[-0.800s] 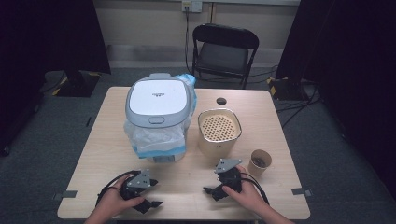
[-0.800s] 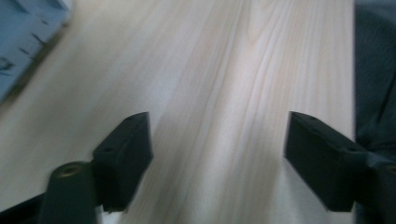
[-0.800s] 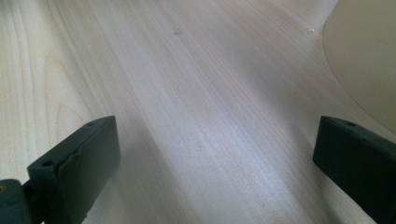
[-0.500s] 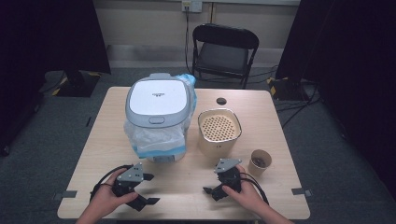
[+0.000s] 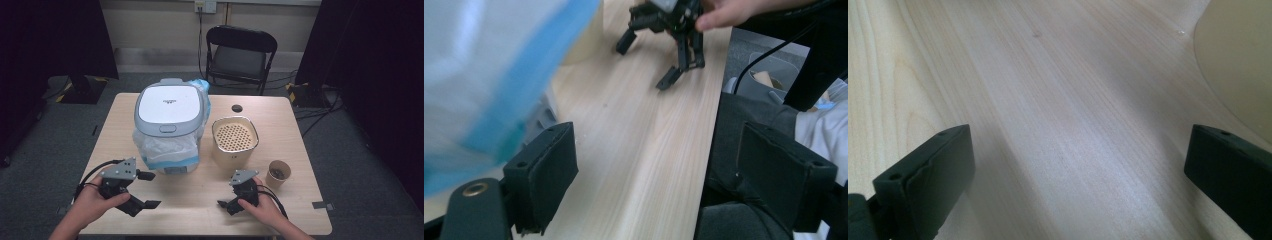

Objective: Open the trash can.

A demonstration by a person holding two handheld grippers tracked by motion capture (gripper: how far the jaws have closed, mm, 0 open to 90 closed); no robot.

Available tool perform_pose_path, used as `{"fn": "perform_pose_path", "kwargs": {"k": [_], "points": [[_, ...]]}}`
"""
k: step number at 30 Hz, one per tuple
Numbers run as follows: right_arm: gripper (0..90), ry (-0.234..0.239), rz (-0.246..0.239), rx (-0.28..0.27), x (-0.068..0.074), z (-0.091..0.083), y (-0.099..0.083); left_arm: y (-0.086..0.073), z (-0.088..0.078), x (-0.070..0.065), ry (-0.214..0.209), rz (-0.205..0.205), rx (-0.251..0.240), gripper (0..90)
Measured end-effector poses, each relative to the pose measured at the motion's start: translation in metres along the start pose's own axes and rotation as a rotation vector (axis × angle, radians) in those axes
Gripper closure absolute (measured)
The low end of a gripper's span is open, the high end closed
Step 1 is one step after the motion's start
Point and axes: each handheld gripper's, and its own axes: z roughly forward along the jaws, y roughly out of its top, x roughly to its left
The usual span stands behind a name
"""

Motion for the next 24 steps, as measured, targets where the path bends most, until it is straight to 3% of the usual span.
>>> {"fn": "perform_pose_path", "kwargs": {"k": [4,10,24], "points": [[0.0,-0.001,-0.001,-0.001,0.000,0.000,0.000,0.025,-0.020,-0.001,0.017,0.021,-0.003,16.0],[0.0,0.000,-0.001,-0.001,0.000,0.000,0.000,0.048,-0.035,0.002,0.026,0.034,-0.041,16.0],[0.0,0.009,-0.013,-0.001,-0.001,0.001,0.001,0.070,-0.044,0.013,0.030,0.032,-0.061,16.0]]}}
